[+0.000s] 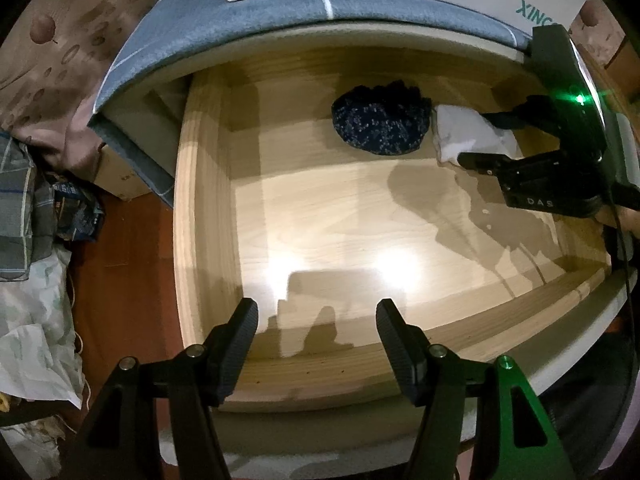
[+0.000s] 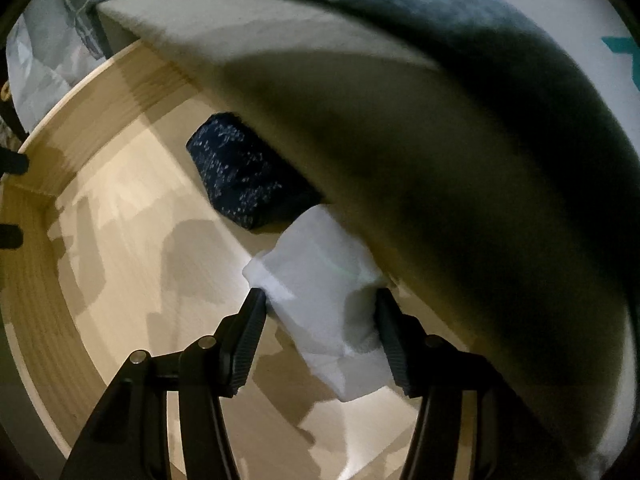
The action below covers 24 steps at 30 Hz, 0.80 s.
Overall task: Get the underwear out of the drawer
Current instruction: 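Close the right tool on the rolled white sock and lift it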
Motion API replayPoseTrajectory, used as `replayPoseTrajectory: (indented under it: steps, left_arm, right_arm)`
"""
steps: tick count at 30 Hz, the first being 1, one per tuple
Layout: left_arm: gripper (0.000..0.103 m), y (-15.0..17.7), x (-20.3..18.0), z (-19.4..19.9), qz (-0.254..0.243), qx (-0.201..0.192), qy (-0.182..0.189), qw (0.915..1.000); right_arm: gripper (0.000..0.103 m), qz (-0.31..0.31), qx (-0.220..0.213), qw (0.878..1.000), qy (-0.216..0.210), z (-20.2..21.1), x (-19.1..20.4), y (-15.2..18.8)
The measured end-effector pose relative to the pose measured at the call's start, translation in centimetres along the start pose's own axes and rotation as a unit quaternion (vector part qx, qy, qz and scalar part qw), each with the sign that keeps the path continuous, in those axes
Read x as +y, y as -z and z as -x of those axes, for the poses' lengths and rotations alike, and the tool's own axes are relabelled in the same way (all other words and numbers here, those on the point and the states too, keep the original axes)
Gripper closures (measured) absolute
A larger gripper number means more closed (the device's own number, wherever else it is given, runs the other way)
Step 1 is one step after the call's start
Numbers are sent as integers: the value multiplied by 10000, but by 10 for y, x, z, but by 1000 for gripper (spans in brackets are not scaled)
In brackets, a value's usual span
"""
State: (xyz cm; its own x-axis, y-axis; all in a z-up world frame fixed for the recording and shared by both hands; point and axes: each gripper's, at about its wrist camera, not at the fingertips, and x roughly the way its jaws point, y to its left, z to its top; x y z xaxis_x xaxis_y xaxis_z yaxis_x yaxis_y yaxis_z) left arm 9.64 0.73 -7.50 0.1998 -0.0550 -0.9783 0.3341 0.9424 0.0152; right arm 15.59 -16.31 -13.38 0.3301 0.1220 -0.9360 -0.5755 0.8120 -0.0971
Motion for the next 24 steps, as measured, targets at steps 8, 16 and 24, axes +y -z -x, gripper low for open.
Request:
replayPoseTrajectory:
  steps: [8, 16, 24]
  left_arm:
    - [40, -1, -1, 0, -14, 20, -43, 10000]
    - [40, -2, 1, -1, 38, 16, -2, 10000]
    - [40, -1, 1, -1, 49, -15, 0, 10000]
  right_arm:
    - [52, 18, 100, 9999, 19, -4, 5, 5]
    - [54, -170, 474, 9987, -83, -2, 8, 13]
    - [54, -360, 1026, 9941, -28, 0, 15, 36]
